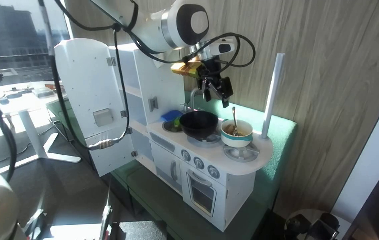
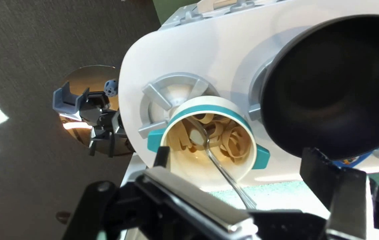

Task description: Pick the spoon from the white bowl and place it in the sink, pick the white bowl and pour some of the substance it contains into the sink

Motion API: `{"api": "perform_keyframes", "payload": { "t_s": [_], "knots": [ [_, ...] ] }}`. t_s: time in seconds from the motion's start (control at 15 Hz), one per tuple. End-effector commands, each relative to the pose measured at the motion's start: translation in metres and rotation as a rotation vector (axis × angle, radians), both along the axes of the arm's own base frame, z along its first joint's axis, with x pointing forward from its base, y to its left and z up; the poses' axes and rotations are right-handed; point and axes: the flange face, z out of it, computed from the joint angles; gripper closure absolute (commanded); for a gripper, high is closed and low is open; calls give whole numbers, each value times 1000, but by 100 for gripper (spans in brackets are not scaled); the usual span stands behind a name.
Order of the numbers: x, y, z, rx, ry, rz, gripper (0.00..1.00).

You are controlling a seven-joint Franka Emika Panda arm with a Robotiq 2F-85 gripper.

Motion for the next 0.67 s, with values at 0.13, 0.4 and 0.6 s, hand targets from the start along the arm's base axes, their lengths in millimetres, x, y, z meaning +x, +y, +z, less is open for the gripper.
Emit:
{"api": "perform_keyframes", "payload": {
  "t_s": [0.13, 0.4, 0.6],
  "knots": [
    [30, -35, -15, -22, -3, -31, 0],
    [50, -49, -34, -48, 42, -14, 0],
    [56, -61, -50, -61, 65, -16, 0]
  ]
}}
